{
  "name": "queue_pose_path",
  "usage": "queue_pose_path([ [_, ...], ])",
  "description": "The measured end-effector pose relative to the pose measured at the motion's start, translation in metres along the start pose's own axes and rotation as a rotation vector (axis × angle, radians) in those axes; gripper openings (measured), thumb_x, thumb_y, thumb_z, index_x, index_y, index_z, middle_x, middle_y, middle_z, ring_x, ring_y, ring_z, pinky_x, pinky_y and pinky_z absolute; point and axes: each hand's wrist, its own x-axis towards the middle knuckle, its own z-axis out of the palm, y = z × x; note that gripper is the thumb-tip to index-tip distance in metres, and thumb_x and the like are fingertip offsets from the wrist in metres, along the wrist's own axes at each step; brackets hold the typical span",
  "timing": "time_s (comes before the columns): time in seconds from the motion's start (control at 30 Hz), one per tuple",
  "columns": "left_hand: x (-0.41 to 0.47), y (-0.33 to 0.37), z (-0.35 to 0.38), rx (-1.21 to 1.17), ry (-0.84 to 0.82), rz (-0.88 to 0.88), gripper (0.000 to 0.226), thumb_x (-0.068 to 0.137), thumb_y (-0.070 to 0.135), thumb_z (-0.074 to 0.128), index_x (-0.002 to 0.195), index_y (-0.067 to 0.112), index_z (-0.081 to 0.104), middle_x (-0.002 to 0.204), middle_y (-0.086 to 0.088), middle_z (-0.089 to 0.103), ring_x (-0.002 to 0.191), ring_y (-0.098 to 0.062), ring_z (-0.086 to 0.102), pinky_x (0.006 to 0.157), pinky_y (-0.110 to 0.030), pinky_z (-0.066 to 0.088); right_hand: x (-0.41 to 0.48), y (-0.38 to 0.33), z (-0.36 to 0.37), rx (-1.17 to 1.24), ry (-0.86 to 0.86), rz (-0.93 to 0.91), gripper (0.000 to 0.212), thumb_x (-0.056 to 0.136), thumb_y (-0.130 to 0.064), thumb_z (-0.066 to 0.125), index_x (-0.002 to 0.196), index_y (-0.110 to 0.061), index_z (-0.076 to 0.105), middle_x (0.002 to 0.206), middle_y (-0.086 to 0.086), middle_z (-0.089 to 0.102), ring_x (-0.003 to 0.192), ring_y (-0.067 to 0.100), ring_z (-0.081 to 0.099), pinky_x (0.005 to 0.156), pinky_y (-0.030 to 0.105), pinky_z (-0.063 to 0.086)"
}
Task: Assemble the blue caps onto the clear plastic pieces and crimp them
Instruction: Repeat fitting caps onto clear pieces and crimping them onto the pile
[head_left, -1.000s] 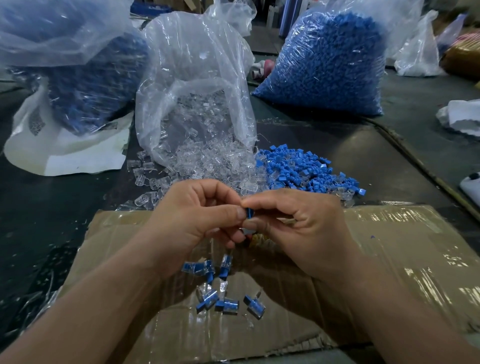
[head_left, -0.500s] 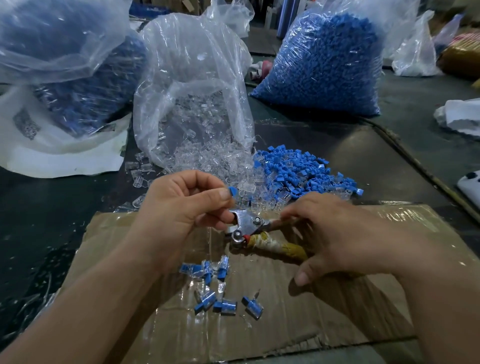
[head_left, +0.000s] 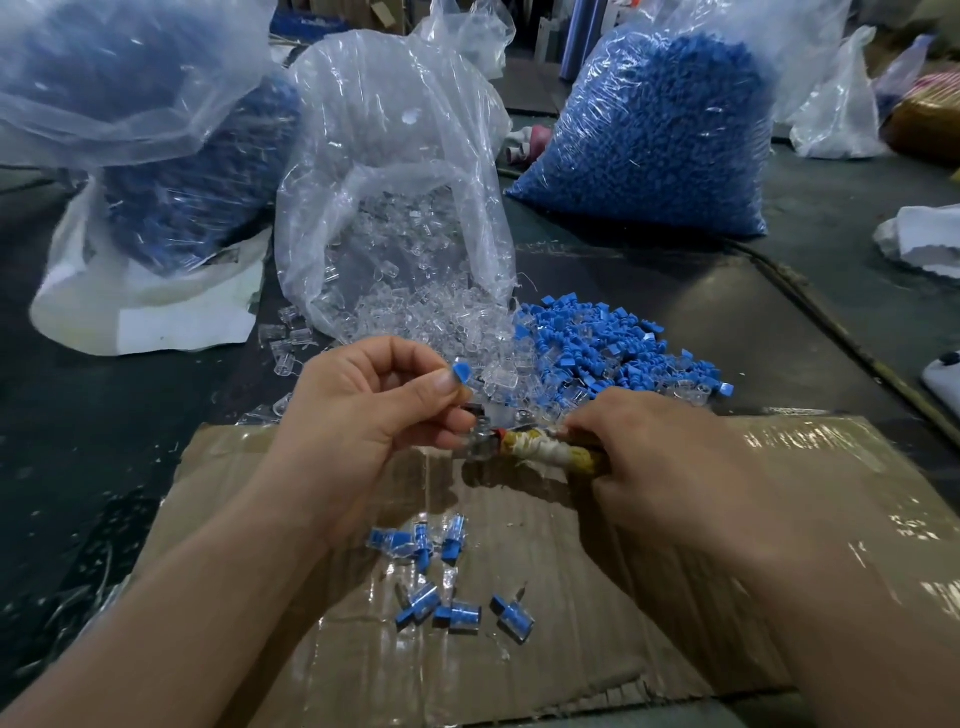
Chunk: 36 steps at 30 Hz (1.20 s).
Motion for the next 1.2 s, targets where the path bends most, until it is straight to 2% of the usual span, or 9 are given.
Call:
queue_pose_path([
  [0.2,0.001,-0.003,-0.002,0.036,0.024,0.056,0.005,0.062,0.009,0.062,0.067,0.010,0.062,0.063,-0.008,0.067,0.054,-0.016,0.065,0.048,-0.019,0.051,-0.001,0.011,-0.010,0.148,0.178,0.027,0.013,0.081,-0.027,0.056,0.084,-0.034,0.046,0.078,-0.014,0.044,0.076,0.009,0.044,0.060,0.024,0.029],
  [0.3,0.001,-0.004,-0.001,0.079,0.038,0.089,0.008,0.063,0.010,0.062,0.071,0.008,0.060,0.063,-0.007,0.067,0.056,-0.016,0.065,0.050,-0.019,0.051,-0.004,0.006,-0.014,0.245,0.232,0.019,0.016,0.079,-0.039,0.053,0.070,-0.035,0.040,0.066,-0.014,0.045,0.062,0.005,0.044,0.053,0.020,0.024],
  [0.43,0.000,-0.003,0.002,0.107,0.056,0.138,0.010,0.063,0.011,0.061,0.072,0.007,0.059,0.062,-0.007,0.067,0.055,-0.016,0.065,0.051,-0.019,0.051,-0.005,-0.002,-0.010,0.302,0.166,-0.033,0.011,0.077,-0.045,0.045,0.081,-0.037,0.039,0.075,-0.017,0.044,0.068,0.003,0.043,0.056,0.020,0.024],
  [0.57,-0.001,-0.003,0.002,0.132,0.050,0.175,0.010,0.064,0.012,0.061,0.073,0.006,0.060,0.061,-0.007,0.067,0.055,-0.016,0.065,0.052,-0.019,0.052,-0.004,-0.004,-0.006,0.293,0.131,-0.057,0.024,0.074,-0.047,0.040,0.095,-0.035,0.036,0.087,-0.017,0.039,0.080,0.005,0.038,0.066,0.026,0.026],
  [0.67,-0.002,-0.004,0.002,0.134,0.048,0.191,0.004,0.064,0.012,0.062,0.068,0.013,0.063,0.061,-0.007,0.067,0.056,-0.016,0.066,0.052,-0.019,0.052,-0.004,-0.003,-0.006,0.305,0.112,-0.063,0.019,0.079,-0.044,0.045,0.093,-0.036,0.036,0.087,-0.019,0.038,0.081,0.001,0.039,0.065,0.019,0.029],
  [0.8,-0.001,-0.004,0.001,0.133,0.040,0.198,0.014,0.065,0.013,0.062,0.062,0.025,0.068,0.062,-0.005,0.067,0.057,-0.016,0.066,0.053,-0.019,0.052,-0.004,-0.004,-0.006,0.318,0.086,-0.071,0.022,0.073,-0.049,0.037,0.091,-0.038,0.034,0.085,-0.020,0.038,0.079,-0.001,0.039,0.065,0.020,0.027],
  [1.03,-0.001,-0.004,0.001,0.128,0.037,0.202,0.010,0.064,0.012,0.061,0.062,0.020,0.066,0.062,-0.006,0.067,0.056,-0.016,0.066,0.052,-0.019,0.052,-0.004,-0.005,-0.006,0.305,0.058,-0.077,0.017,0.071,-0.051,0.037,0.084,-0.041,0.032,0.083,-0.020,0.039,0.080,-0.008,0.038,0.066,0.007,0.026],
  [1.13,-0.002,-0.004,0.002,0.147,0.043,0.214,0.005,0.065,0.011,0.061,0.069,0.013,0.062,0.063,-0.006,0.067,0.055,-0.015,0.066,0.052,-0.018,0.051,-0.004,-0.006,-0.006,0.291,0.057,-0.077,0.012,0.078,-0.045,0.045,0.077,-0.041,0.033,0.078,-0.020,0.039,0.074,-0.009,0.037,0.062,0.009,0.024],
  [1.2,-0.002,-0.004,0.003,0.159,0.051,0.220,0.007,0.065,0.012,0.060,0.071,0.010,0.060,0.062,-0.005,0.067,0.055,-0.014,0.065,0.051,-0.018,0.051,-0.003,-0.008,-0.006,0.304,0.065,-0.072,0.018,0.083,-0.040,0.050,0.075,-0.040,0.034,0.076,-0.020,0.040,0.070,-0.007,0.037,0.060,0.020,0.029],
])
